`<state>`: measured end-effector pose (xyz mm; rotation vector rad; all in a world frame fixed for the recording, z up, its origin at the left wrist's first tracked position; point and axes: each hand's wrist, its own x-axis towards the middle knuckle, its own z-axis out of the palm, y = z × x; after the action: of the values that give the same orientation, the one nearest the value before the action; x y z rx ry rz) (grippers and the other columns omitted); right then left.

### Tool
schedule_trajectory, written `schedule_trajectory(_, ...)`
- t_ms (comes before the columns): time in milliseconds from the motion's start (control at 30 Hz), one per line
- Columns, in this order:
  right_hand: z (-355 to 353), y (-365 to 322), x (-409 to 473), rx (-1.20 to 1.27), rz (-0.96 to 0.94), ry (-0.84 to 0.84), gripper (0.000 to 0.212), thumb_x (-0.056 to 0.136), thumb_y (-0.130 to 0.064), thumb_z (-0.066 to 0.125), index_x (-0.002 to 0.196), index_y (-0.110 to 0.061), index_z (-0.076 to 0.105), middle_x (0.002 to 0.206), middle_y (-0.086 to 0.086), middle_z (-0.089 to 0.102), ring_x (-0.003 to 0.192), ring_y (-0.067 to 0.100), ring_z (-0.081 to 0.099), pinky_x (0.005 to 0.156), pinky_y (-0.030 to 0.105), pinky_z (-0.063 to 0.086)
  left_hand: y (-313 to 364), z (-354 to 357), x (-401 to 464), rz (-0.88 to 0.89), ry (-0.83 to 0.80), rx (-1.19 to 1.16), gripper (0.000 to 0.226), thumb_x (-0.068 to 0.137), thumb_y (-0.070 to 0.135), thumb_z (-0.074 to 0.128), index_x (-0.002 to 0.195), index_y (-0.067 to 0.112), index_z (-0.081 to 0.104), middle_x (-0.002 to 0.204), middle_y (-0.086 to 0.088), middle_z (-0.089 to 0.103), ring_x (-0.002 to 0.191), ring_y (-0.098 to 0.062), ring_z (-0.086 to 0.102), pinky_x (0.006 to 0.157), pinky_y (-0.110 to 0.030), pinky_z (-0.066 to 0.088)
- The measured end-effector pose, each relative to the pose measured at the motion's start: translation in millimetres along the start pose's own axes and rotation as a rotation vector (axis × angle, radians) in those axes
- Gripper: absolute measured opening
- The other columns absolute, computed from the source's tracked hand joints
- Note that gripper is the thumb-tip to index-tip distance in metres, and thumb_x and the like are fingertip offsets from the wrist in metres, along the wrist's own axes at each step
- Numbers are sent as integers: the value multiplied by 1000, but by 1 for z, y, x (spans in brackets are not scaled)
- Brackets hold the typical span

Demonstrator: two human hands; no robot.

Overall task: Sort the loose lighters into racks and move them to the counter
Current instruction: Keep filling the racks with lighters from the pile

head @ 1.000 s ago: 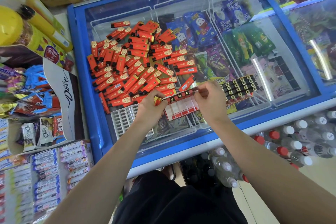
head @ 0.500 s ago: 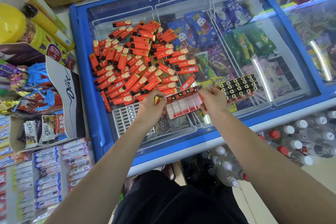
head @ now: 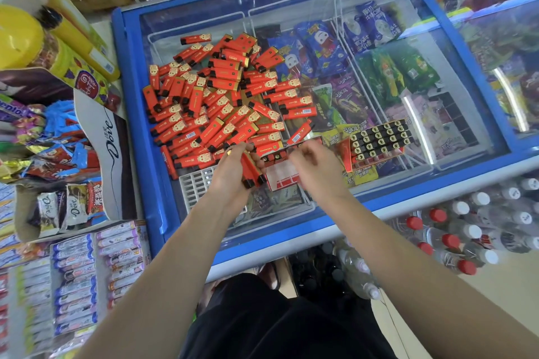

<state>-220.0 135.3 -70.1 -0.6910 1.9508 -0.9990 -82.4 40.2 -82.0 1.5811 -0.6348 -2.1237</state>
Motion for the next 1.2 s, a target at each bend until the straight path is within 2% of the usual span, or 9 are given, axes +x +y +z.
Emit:
schedule_trajectory(100,15,-5,-16,-20,1,-210,3,95,-23,62,97,-21,61,85,4,64,62,11,59,57,23,45,0,-1,-1,-27,-26,-105,17,106,25,51,98,13,60,78,-4,59,69,-18,58,71,-33,50)
schedule_trajectory(167,24,-3,-21,-71,-26,-233,14,94,-23,65,108,-26,61,92,-1,67,68,8,63,57,15,46,-1,-2,-2,-28,-27,-128,19,106,26,51,98,12,61,78,-4,59,70,-18,57,73,-34,48)
schedule_trajectory(367,32,-2,-23,158,101,-276,23,95,-20,66,115,-27,59,102,5,70,79,15,72,65,32,61,-2,-7,-3,-23,-71,-140,19,105,26,53,99,10,63,83,-7,62,74,-20,59,80,-37,48)
schedule_trajectory(533,38,0,-29,74,15,-195,21,93,-24,72,111,-26,61,97,2,67,79,21,72,69,37,61,-4,-3,-7,3,-75,-22,23,106,34,49,101,15,62,80,-3,58,76,-19,57,82,-41,45)
schedule_trajectory(667,39,-1,-33,187,2,-194,29,96,-11,68,122,-21,61,97,12,67,75,29,72,64,30,60,-9,-5,-9,17,-95,187,33,109,45,41,109,17,60,78,-6,60,71,-24,61,61,-36,47)
schedule_trajectory(800,34,3,-33,233,1,-84,17,91,-6,65,102,-18,66,85,19,64,64,29,63,62,38,56,-13,-10,-4,22,-35,374,47,108,54,40,110,14,65,79,-6,64,69,-22,59,68,-37,48)
schedule_trajectory(933,24,17,-26,104,-4,88,5,85,-12,67,86,-14,62,74,6,58,64,12,50,61,24,46,-15,-15,4,131,30,623,25,108,38,49,119,19,62,92,-3,59,78,-18,53,74,-37,44)
schedule_trajectory(1000,22,26,-19,29,4,110,7,87,-16,68,86,-18,62,72,-2,60,65,16,55,65,32,51,-13,-14,7,188,5,699,17,108,31,49,117,26,62,92,-2,60,78,-18,53,73,-37,43)
schedule_trajectory(1200,30,32,-4,4,29,109,21,93,-12,69,90,-30,60,68,0,69,57,13,66,59,33,57,-7,-9,14,273,-42,833,19,108,29,51,122,29,63,76,-3,57,51,-13,42,48,-24,34)
